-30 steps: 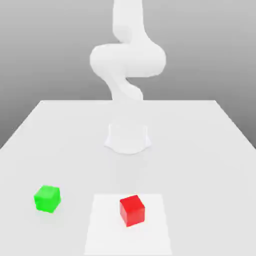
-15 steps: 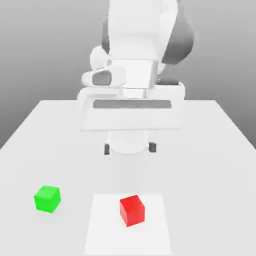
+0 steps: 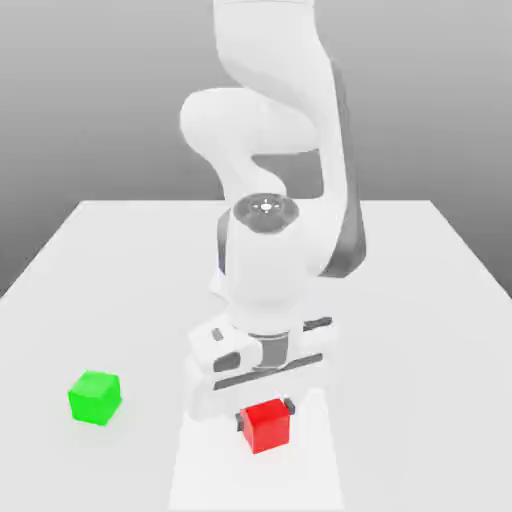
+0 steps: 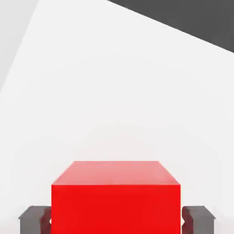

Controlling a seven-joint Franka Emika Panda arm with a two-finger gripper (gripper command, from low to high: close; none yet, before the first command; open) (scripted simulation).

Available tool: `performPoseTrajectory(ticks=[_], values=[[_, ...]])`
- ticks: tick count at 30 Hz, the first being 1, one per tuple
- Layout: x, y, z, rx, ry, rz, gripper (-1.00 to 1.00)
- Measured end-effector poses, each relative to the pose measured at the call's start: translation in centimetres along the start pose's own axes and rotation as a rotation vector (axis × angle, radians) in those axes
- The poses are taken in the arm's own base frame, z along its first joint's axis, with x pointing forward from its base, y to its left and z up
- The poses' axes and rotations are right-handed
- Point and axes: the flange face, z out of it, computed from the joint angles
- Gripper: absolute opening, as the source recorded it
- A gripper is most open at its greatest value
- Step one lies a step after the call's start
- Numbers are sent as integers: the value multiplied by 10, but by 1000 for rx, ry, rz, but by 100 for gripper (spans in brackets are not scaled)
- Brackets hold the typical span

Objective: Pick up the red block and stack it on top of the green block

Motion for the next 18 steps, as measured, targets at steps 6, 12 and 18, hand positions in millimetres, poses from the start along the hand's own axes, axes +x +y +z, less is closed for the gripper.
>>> performPoseTrajectory(ticks=[6, 12, 18], values=[[1, 0, -21, 1, 0, 0, -100], [10, 24, -62, 1, 0, 166, -100], [28, 79, -72, 4, 0, 583, -100]])
